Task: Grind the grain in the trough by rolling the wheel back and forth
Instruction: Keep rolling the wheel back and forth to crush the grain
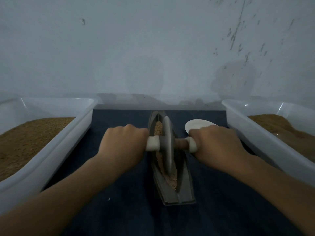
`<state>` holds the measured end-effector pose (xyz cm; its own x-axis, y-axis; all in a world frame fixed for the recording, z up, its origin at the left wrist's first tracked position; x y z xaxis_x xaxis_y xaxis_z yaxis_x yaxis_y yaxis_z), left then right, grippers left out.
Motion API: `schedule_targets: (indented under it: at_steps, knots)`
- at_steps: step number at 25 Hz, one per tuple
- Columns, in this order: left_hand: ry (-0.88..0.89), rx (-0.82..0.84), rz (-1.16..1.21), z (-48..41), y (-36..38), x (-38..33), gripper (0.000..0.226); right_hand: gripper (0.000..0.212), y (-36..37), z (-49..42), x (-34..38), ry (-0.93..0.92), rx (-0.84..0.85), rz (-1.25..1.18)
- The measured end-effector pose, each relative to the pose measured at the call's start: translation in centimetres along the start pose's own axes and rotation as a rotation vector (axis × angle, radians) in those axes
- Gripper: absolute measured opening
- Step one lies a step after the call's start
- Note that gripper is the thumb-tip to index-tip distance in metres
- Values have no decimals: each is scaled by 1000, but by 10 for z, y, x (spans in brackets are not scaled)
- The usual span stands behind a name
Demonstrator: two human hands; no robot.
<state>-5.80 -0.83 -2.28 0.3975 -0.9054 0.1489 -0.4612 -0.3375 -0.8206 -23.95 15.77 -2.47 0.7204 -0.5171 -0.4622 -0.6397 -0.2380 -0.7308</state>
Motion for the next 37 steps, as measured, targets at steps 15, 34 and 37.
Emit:
schedule_targets:
  at_steps: [15, 34, 37]
  knots:
    - [-68, 127, 13, -14, 7, 20, 18, 29, 14, -13, 0, 18, -16, -8]
    - [33, -25, 25, 12, -5, 10, 58, 43, -7, 16, -1, -12, -190, 57]
    - [-90, 79, -14, -12, 16, 14, 31, 37, 7, -16, 7, 48, -34, 49]
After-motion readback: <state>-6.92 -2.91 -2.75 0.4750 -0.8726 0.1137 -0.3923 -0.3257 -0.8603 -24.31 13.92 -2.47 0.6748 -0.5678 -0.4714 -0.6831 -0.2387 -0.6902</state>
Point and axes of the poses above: each hand's wrist, its own z-axis away from the middle knuckle, its own y-axis out of the palm, x = y × z, the point moved 2 cm from there along -z, towards the middle knuckle, and after that the axes turned 13 degrees about z, right-handed, at the moved point
